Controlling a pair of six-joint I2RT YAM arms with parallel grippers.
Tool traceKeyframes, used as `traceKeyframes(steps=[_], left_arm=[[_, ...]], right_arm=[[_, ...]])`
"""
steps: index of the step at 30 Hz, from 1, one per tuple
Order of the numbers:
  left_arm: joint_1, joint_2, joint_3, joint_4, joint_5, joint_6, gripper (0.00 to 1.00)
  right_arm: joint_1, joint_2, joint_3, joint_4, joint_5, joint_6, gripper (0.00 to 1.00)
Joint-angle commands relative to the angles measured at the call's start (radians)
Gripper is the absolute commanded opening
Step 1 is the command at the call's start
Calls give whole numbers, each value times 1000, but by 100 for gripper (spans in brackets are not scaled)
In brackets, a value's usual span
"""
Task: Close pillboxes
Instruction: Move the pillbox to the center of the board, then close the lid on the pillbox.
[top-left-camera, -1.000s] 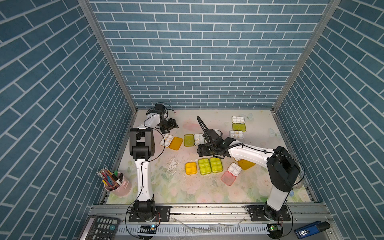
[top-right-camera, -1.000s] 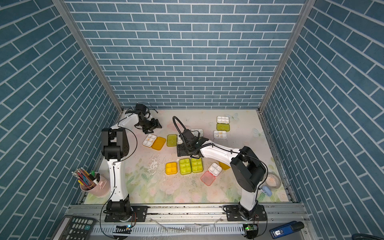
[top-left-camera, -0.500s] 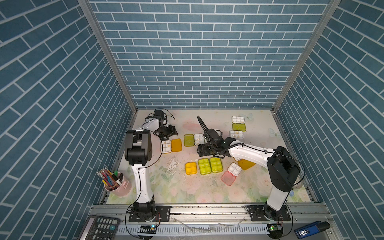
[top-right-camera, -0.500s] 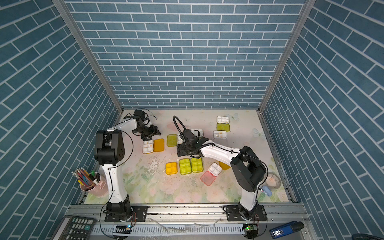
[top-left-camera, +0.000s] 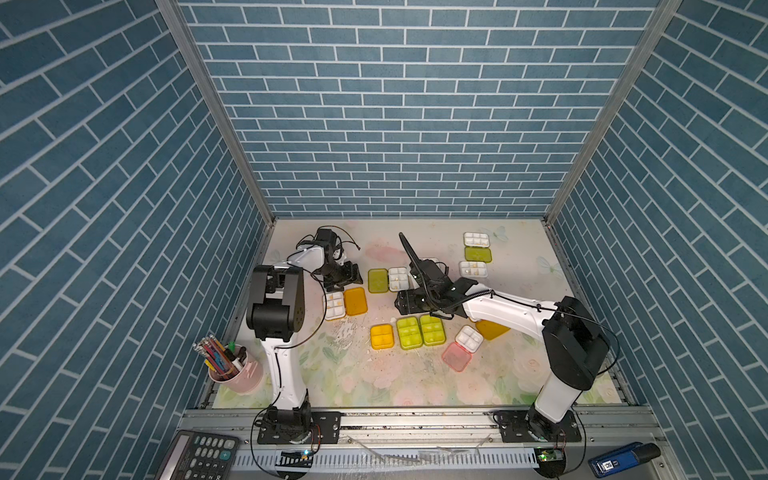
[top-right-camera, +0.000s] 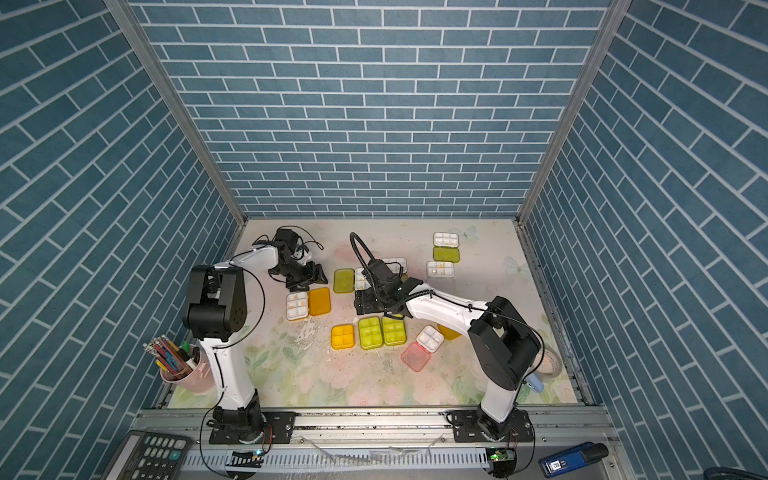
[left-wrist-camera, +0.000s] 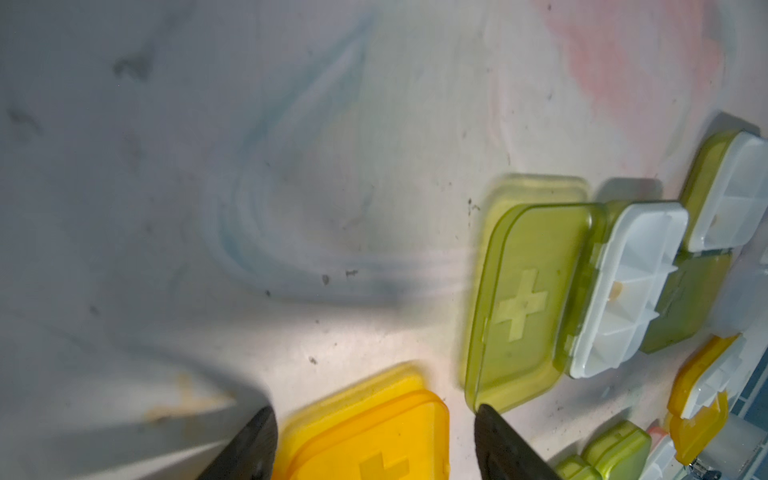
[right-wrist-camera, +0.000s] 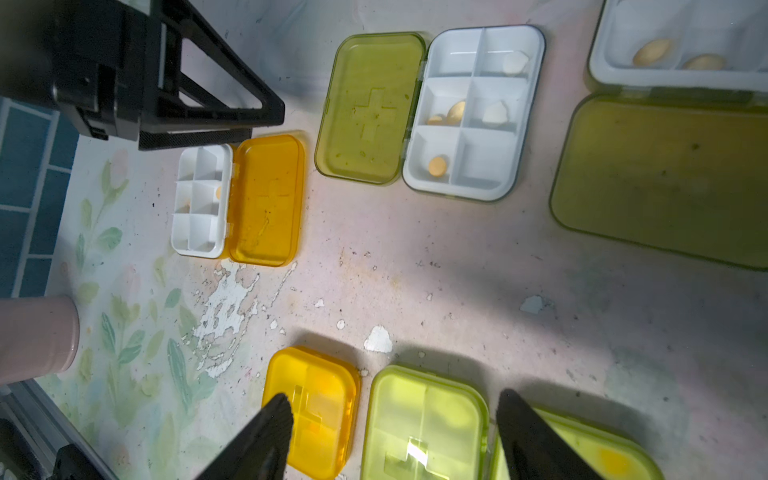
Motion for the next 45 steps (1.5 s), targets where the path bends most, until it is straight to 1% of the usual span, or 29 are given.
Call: traceKeyframes(steps=[1,2,6,10,13,15,17,20,22,23,27,29,30,33,37,42,45], left_arm=[[-7,-40,-53,-19,-10,-1,76],[-7,-53,-56,-21,-12,-4,77],[-5,-123,-46,-14,-40,-32,80],[-1,-244,-63,19,-113,-103,83],[12,-377,-156,77,-151,-195,84],[29,-466,-256,116,-154,-255,85],[69,-544,-351,157,-122,-307,86],[173,-630,-474,211,-13,-365,88],[239,-643,-527,233,71,-370,88],[254,-636,-538,229,89,-362,88],[277,-578,-545,224,169,-358,89],[279,-557,-546,223,169,-369,88],[284,-551,-546,225,173,-373,88],[286,-540,-576,250,166,-402,88],[286,-530,-587,234,120,-417,88],[288,-537,-592,215,64,-417,89],[288,-527,-609,232,61,-441,90]], right_arm=[[-5,-30,0,16,-16,20,78],[-5,-24,8,15,-16,23,78],[-5,21,52,16,-86,35,76],[-3,104,123,16,-166,48,74],[-3,177,180,23,-237,66,73],[-3,218,205,41,-269,84,72],[-4,257,227,58,-294,103,72],[-5,309,263,70,-318,119,72],[-5,348,297,67,-335,124,72],[-4,363,308,67,-340,127,72],[-3,431,369,52,-356,132,73],[-1,447,399,42,-359,140,73],[-4,486,412,41,-365,149,73],[1,524,447,43,-381,173,73],[6,562,498,19,-375,202,73],[9,576,517,28,-380,254,73],[12,580,524,40,-391,291,72]])
